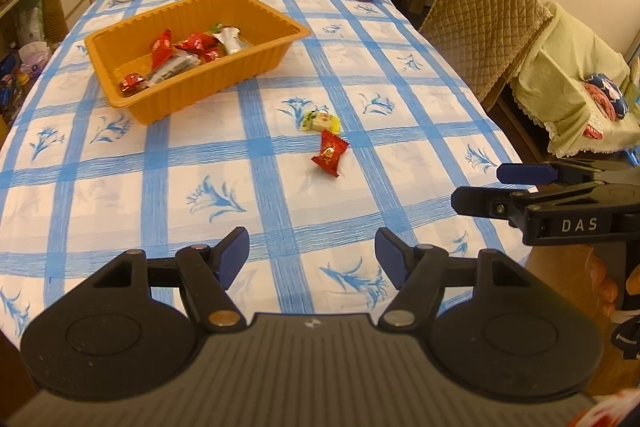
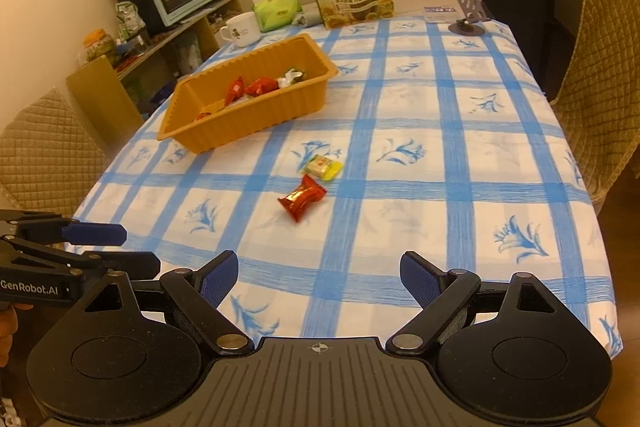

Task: Organize snacks
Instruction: 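Withdraw both open tools from the tray toward the last two candies, then reach the left tool to the red wrapped candy and grasp it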

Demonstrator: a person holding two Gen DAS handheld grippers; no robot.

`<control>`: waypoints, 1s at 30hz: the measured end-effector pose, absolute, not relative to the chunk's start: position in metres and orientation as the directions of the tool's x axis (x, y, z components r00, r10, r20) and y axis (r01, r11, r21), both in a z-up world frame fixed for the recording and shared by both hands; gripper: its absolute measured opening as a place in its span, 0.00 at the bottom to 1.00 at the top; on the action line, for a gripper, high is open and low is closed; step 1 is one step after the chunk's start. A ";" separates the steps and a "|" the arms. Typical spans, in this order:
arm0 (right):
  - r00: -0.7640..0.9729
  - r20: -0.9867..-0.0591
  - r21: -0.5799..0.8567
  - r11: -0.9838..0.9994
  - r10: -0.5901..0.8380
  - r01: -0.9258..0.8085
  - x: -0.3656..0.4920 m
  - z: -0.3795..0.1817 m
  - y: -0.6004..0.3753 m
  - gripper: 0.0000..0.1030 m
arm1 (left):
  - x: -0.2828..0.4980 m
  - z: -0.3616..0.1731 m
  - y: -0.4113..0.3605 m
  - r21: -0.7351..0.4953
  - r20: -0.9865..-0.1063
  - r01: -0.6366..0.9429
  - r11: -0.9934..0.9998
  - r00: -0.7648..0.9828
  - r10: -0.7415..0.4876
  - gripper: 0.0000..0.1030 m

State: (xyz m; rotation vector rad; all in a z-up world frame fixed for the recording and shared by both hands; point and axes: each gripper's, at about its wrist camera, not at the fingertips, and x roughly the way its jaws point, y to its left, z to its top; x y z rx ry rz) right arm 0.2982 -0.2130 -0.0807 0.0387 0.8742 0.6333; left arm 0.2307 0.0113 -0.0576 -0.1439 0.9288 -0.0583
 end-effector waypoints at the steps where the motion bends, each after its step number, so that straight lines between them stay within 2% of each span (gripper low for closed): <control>1: 0.474 -0.704 0.282 0.820 0.529 -0.497 0.300 -0.081 -0.214 0.85 | 0.234 -0.059 0.011 -0.148 -0.795 -0.008 0.989 0.596 -0.114 0.65; 20: 0.523 -0.728 0.266 0.886 0.443 -0.379 0.344 -0.102 -0.229 0.85 | 0.307 -0.092 0.004 -0.110 -0.787 0.097 0.989 0.599 -0.146 0.64; 30: 0.533 -0.743 0.263 0.909 0.405 -0.324 0.368 -0.113 -0.228 0.85 | 0.356 -0.115 -0.009 -0.083 -0.798 0.183 0.980 0.576 -0.175 0.50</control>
